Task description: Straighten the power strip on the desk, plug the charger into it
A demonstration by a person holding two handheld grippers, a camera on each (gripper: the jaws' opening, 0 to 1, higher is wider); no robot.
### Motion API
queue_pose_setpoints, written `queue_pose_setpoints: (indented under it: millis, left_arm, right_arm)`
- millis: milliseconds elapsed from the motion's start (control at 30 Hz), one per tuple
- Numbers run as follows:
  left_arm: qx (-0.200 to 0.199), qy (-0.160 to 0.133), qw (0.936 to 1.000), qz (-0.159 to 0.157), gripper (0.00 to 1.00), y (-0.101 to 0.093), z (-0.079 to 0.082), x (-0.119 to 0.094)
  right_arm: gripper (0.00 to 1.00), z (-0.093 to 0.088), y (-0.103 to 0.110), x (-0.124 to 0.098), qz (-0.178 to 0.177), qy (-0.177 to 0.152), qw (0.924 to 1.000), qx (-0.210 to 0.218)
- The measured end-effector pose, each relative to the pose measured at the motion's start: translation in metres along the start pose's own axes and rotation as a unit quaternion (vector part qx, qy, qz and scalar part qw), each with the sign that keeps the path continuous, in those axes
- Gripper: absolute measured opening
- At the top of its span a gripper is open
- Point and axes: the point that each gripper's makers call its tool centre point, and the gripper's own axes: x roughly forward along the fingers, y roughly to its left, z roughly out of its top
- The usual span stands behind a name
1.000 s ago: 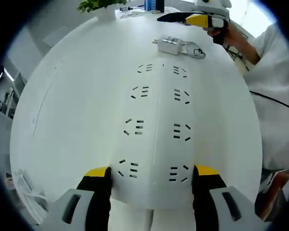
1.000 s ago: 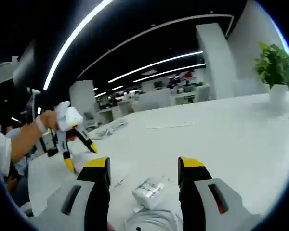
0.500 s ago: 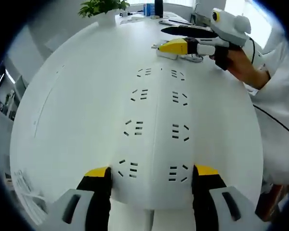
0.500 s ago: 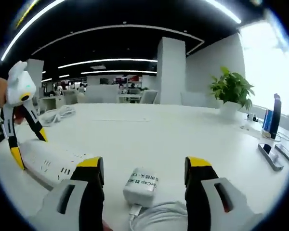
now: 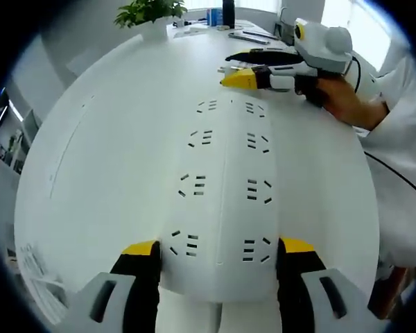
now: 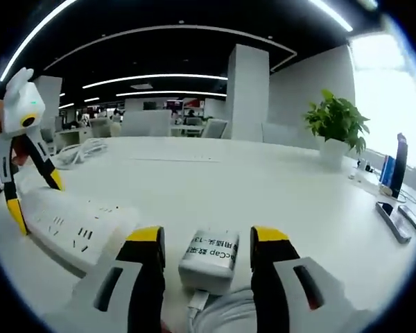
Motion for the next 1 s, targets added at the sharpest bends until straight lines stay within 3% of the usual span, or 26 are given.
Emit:
queue_pose_setpoints:
  millis: [67,267,367,533,700,833,1000]
  left_arm:
    - [0.0,0.0,1.0,-0.001,0.69,0.0,0.0,0.0]
    - [-0.004,0.009,0.9999,-0.004,0.69,0.0,0.001,0.001]
    - [-0.002,0.02,0.9998,-0.005,0.69,0.0,0.002,0.001]
    - [0.011,0.041,0.9991,-0.008,0.69,-0.001,0.003,0.002]
    - [0.013,0.063,0.9979,-0.008,0.68,-0.001,0.003,0.003]
    - [0.019,0.065,0.9977,-0.01,0.68,-0.001,0.003,0.002]
    - [0.024,0.052,0.9983,-0.013,0.68,-0.001,0.003,0.002]
  right_arm:
    - [0.35,-0.002,0.0,-0.001,0.015,0.004,0.9997,-0.021]
    - [0.3,-0.007,-0.009,-0.003,0.045,0.018,0.9982,-0.035]
    - [0.3,-0.007,-0.002,-0.003,0.097,0.018,0.9945,-0.036]
    - [0.29,-0.008,0.009,-0.003,0.198,0.012,0.9788,-0.051]
    - [0.29,-0.01,0.015,-0.008,0.274,0.007,0.9597,-0.062]
    - [0.29,-0.012,0.017,-0.013,0.306,0.011,0.9502,-0.056]
    - [0.31,-0.016,0.021,-0.015,0.305,0.021,0.9495,-0.069]
